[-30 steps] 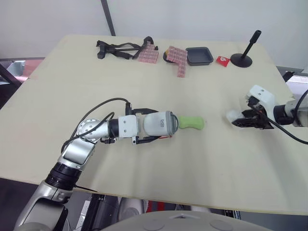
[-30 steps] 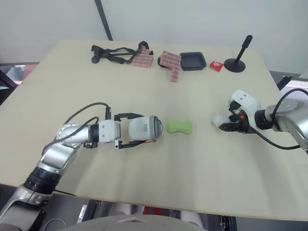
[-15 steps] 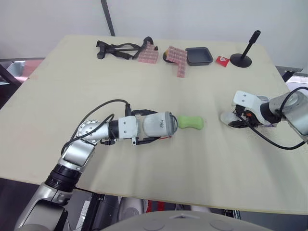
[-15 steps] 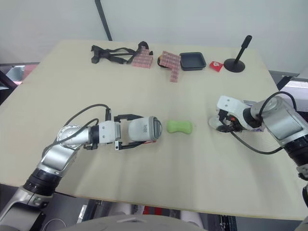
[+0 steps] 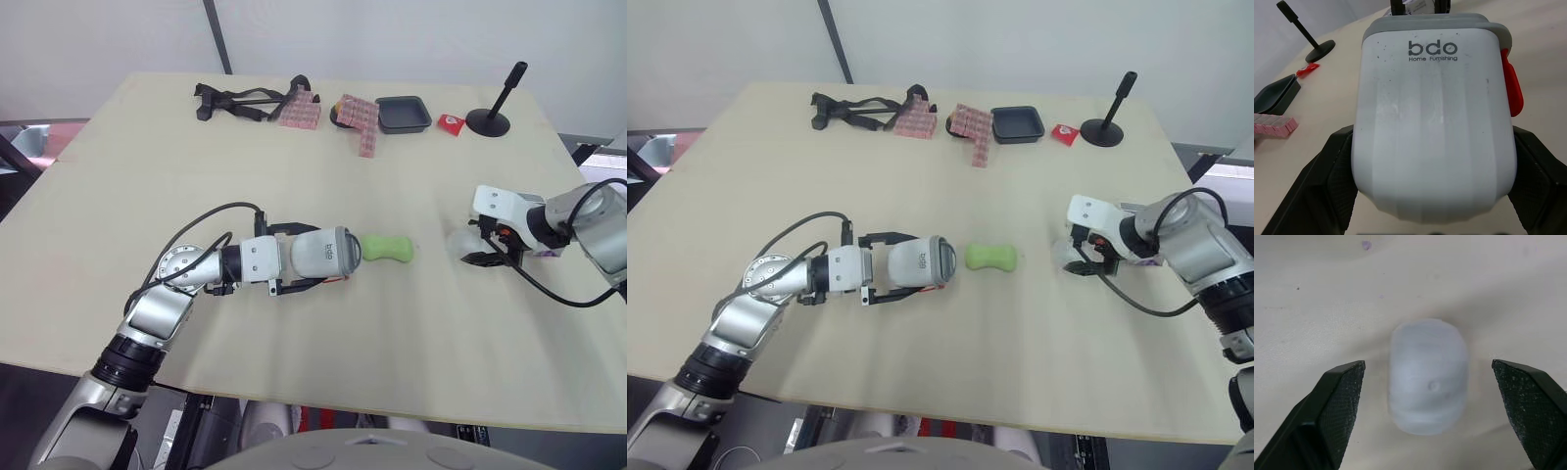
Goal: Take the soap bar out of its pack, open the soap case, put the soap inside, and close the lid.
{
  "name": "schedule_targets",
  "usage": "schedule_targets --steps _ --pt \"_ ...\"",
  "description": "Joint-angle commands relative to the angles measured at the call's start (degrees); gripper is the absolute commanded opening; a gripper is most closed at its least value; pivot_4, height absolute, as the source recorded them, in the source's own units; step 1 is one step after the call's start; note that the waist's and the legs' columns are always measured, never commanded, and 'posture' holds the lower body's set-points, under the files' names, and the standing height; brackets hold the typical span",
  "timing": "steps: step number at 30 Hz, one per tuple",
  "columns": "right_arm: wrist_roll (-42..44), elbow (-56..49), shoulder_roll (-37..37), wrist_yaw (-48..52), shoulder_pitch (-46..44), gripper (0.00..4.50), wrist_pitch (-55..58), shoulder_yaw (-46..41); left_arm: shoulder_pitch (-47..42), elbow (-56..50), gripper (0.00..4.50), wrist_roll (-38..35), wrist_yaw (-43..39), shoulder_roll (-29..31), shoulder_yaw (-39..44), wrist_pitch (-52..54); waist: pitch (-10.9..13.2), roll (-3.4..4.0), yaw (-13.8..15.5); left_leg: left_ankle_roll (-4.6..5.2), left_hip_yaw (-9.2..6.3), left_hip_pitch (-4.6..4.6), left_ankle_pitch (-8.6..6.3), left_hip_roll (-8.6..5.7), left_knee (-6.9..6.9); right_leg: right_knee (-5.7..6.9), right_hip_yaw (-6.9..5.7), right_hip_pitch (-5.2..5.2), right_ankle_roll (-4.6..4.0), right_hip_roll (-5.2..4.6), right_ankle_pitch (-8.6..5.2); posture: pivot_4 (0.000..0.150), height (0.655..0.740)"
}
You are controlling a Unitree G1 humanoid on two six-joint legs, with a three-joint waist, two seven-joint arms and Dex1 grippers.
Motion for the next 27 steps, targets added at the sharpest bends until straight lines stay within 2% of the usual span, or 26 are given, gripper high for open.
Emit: schedule_targets --steps 1,4,7,10,13,16,22,27 --pt "6.2 -0.8 2.4 0.2 1.9 4.48 -7.8 -10.6 -0.1 -1.1 3.5 -0.5 0.7 0.4 1.2 1.0 0.0 0.0 -0.1 0.0 0.0 0.0 0.0 0.0 0.0 0.01 0.0 0.0 0.0 0.0 0.0 0.15 0.74" --pt "14.0 -3.8 5.9 2.9 6.3 4.48 -11.8 -18.0 -0.5 -0.5 3.5 -1.0 0.2 0.9 1.4 2.5 0.0 -0.01 -0.2 0.0 0.02 0.01 0.0 0.01 0.02 0.04 0.03 -0.01 0.0 0.0 0.0 0.15 0.74" --pt "24.5 -10.8 12.5 3.0 14.9 4.48 -10.7 -25.5 -1.9 1.3 3.5 -0.9 -1.3 1.8 1.3 3.4 0.0 -0.03 0.1 0.01 0.01 0.0 -0.01 0.02 0.01 0.03 0.01 -0.01 -0.01 0.01 0.0 0.15 0.74" --pt "27.9 -15.4 16.4 4.3 22.8 4.48 -12.5 -27.8 -4.0 3.3 3.5 -0.8 -2.1 2.3 1.2 4.4 0.0 0.0 0.4 0.04 0.03 0.0 -0.02 0.0 0.03 0.04 -0.01 -0.04 -0.01 -0.03 0.0 0.15 0.74" --pt "26.8 -16.7 20.0 6.2 30.7 4.48 -19.1 -27.6 -6.7 4.9 3.5 -1.6 -4.1 3.3 1.0 9.5 0.0 -0.02 0.6 0.06 0.02 0.01 -0.01 -0.01 0.04 0.07 -0.07 -0.05 -0.01 -0.11 0.0 0.15 0.74" --pt "25.4 -15.9 21.9 8.1 35.0 4.48 -23.9 -26.9 -8.9 5.4 3.5 -2.5 -7.5 4.9 0.4 14.1 0.0 -0.01 -0.1 0.06 0.05 -0.01 0.0 -0.04 0.04 0.14 -0.02 -0.15 -0.02 -0.14 -0.01 0.15 0.74" --pt "23.4 -13.6 23.5 10.9 39.0 4.48 -30.7 -25.6 -13.8 7.6 3.5 -1.9 -11.9 6.9 -0.7 20.6 0.0 -0.01 -1.4 0.05 0.05 0.0 0.03 -0.04 0.02 0.17 -0.03 -0.17 -0.02 -0.15 -0.01 0.15 0.74" --pt "21.8 -10.4 25.4 9.9 40.4 4.48 -35.1 -25.4 -18.5 10.9 3.5 2.3 -12.4 6.8 -3.1 21.4 0.0 -0.01 -1.5 0.07 0.04 -0.04 0.03 -0.08 0.02 0.15 -0.04 -0.15 -0.02 -0.17 -0.01 0.15 0.74"
